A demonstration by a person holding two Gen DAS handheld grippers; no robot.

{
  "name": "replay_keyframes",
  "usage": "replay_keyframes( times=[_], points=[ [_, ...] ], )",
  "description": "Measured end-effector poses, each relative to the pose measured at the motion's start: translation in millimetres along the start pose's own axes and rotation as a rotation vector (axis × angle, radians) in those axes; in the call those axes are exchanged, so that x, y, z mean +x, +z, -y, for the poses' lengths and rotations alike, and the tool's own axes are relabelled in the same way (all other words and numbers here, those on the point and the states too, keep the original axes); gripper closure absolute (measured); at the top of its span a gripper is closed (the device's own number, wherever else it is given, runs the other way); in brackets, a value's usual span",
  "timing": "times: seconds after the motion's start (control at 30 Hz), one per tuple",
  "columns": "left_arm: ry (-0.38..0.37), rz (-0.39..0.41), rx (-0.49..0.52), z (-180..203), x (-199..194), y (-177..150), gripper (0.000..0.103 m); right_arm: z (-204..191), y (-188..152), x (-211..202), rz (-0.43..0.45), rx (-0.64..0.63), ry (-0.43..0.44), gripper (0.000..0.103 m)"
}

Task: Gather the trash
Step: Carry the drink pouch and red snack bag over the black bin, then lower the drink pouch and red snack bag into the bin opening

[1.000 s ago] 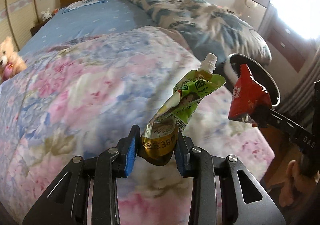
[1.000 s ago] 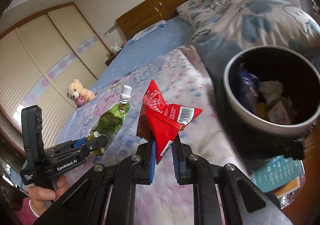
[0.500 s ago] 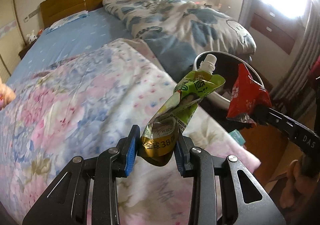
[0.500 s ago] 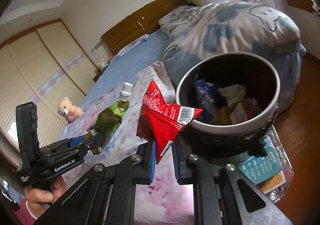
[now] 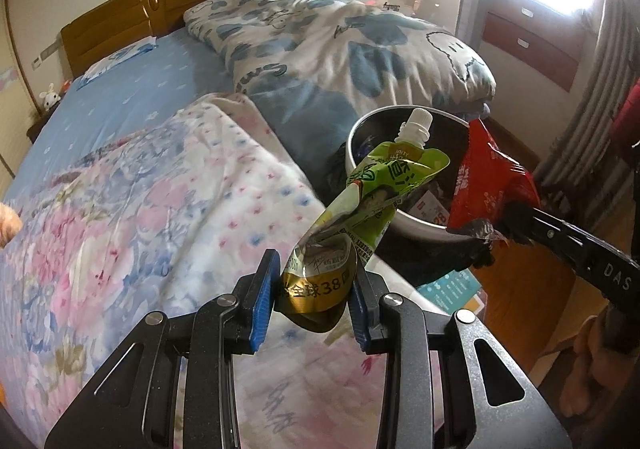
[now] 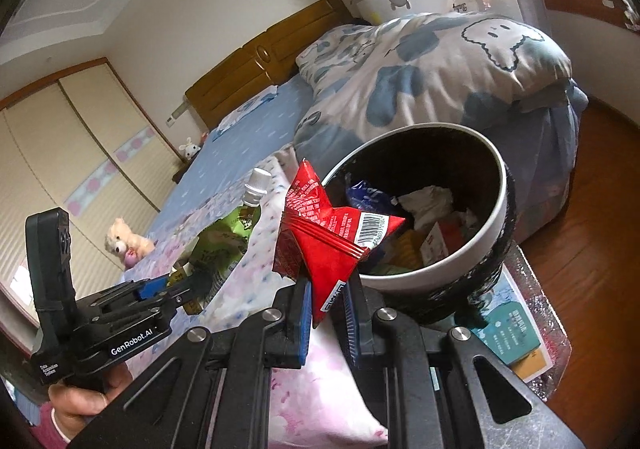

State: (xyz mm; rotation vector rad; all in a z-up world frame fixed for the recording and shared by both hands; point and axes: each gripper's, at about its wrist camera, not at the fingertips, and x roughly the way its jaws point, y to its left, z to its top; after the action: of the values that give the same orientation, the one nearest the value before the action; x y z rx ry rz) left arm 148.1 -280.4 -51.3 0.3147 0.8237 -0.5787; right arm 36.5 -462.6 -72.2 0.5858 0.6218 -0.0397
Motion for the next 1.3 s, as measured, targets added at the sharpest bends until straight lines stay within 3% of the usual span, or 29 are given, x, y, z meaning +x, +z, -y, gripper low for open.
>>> replay_keyframes(
  times=[1.3],
  points=[
    [0.030, -0.023, 0.105, 54.5, 45.1, 51.5, 0.072, 45.2, 48.8, 19.0, 0.008, 0.013, -0.081, 0.089]
  ],
)
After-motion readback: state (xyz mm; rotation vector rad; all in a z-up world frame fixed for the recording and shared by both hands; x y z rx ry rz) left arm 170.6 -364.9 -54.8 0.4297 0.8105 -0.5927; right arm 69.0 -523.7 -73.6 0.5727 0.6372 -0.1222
